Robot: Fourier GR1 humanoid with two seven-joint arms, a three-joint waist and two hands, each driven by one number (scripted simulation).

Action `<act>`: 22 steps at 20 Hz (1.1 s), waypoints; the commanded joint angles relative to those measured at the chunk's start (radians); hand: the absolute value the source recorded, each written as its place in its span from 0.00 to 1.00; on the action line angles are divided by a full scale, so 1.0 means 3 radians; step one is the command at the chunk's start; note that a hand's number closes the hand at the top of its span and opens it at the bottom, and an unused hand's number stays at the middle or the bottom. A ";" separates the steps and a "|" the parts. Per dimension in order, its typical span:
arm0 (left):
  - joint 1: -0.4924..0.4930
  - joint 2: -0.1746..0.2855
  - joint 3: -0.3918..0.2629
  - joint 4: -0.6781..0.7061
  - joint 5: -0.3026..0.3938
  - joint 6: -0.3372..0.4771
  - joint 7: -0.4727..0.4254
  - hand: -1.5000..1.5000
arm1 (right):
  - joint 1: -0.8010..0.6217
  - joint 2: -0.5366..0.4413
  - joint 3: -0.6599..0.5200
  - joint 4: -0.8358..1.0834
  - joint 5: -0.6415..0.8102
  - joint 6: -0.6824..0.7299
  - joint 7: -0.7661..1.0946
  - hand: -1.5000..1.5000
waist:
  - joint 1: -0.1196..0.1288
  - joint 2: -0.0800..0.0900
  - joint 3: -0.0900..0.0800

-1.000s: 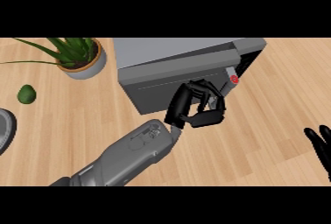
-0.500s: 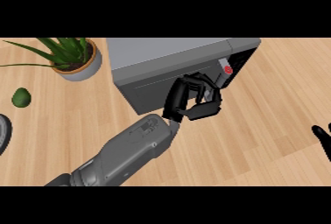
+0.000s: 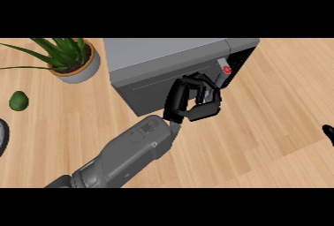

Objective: Pick up the milk, place it into the microwave and close the microwave

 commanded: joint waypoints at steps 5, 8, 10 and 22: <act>-0.0221 -0.0006 0.0109 0.0303 0.0173 -0.0098 -0.0094 1.00 | -0.0065 -0.0067 -0.0098 0.0000 -0.0149 -0.0023 0.0073 0.00 | -0.0027 0.0055 0.0003; -0.0233 -0.0006 0.0068 0.0343 0.0201 -0.0110 -0.0130 1.00 | -0.0066 -0.0096 -0.0113 -0.0022 -0.0191 -0.0022 0.0110 0.00 | -0.0052 0.0051 0.0004; -0.0263 -0.0006 0.0042 0.0350 0.0212 -0.0101 -0.0154 1.00 | -0.0092 -0.0129 -0.0167 -0.0015 -0.0212 -0.0039 0.0131 0.00 | -0.0073 0.0052 0.0005; -0.0310 -0.0006 -0.0005 0.0412 0.0380 -0.0099 -0.0299 1.00 | -0.0161 -0.0219 -0.0214 -0.0037 -0.0408 -0.0026 0.0231 0.00 | -0.0073 0.0052 0.0006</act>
